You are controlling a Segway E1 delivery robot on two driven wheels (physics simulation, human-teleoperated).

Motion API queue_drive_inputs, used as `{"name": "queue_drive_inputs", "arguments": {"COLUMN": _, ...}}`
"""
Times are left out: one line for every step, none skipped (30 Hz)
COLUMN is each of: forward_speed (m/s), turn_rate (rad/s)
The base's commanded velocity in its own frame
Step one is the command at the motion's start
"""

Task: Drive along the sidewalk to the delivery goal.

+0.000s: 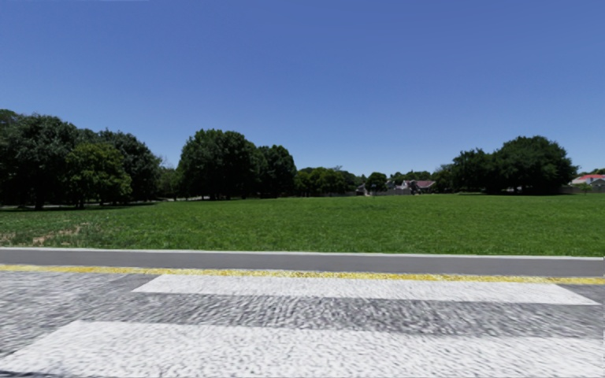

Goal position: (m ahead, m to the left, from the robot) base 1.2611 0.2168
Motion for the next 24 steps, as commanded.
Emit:
{"name": "queue_drive_inputs", "arguments": {"forward_speed": 1.78, "turn_rate": 0.36}}
{"name": "queue_drive_inputs", "arguments": {"forward_speed": 1.75, "turn_rate": 0.36}}
{"name": "queue_drive_inputs", "arguments": {"forward_speed": 1.7, "turn_rate": 0.36}}
{"name": "queue_drive_inputs", "arguments": {"forward_speed": 1.7, "turn_rate": 0.36}}
{"name": "queue_drive_inputs", "arguments": {"forward_speed": 1.66, "turn_rate": 0.3}}
{"name": "queue_drive_inputs", "arguments": {"forward_speed": 1.65, "turn_rate": 0.1}}
{"name": "queue_drive_inputs", "arguments": {"forward_speed": 1.64, "turn_rate": 0.0}}
{"name": "queue_drive_inputs", "arguments": {"forward_speed": 1.64, "turn_rate": 0.0}}
{"name": "queue_drive_inputs", "arguments": {"forward_speed": 1.62, "turn_rate": 0.0}}
{"name": "queue_drive_inputs", "arguments": {"forward_speed": 1.62, "turn_rate": 0.0}}
{"name": "queue_drive_inputs", "arguments": {"forward_speed": 1.6, "turn_rate": 0.0}}
{"name": "queue_drive_inputs", "arguments": {"forward_speed": 1.53, "turn_rate": 0.0}}
{"name": "queue_drive_inputs", "arguments": {"forward_speed": 1.53, "turn_rate": 0.0}}
{"name": "queue_drive_inputs", "arguments": {"forward_speed": 1.4, "turn_rate": 0.0}}
{"name": "queue_drive_inputs", "arguments": {"forward_speed": 1.07, "turn_rate": 0.0}}
{"name": "queue_drive_inputs", "arguments": {"forward_speed": 0.0, "turn_rate": 0.0}}
{"name": "queue_drive_inputs", "arguments": {"forward_speed": 0.0, "turn_rate": 0.0}}
{"name": "queue_drive_inputs", "arguments": {"forward_speed": 0.0, "turn_rate": 0.0}}
{"name": "queue_drive_inputs", "arguments": {"forward_speed": 0.0, "turn_rate": 0.0}}
{"name": "queue_drive_inputs", "arguments": {"forward_speed": 0.0, "turn_rate": 0.0}}
{"name": "queue_drive_inputs", "arguments": {"forward_speed": 0.0, "turn_rate": 0.0}}
{"name": "queue_drive_inputs", "arguments": {"forward_speed": 0.0, "turn_rate": 0.0}}
{"name": "queue_drive_inputs", "arguments": {"forward_speed": 0.0, "turn_rate": 0.0}}
{"name": "queue_drive_inputs", "arguments": {"forward_speed": 0.0, "turn_rate": 0.0}}
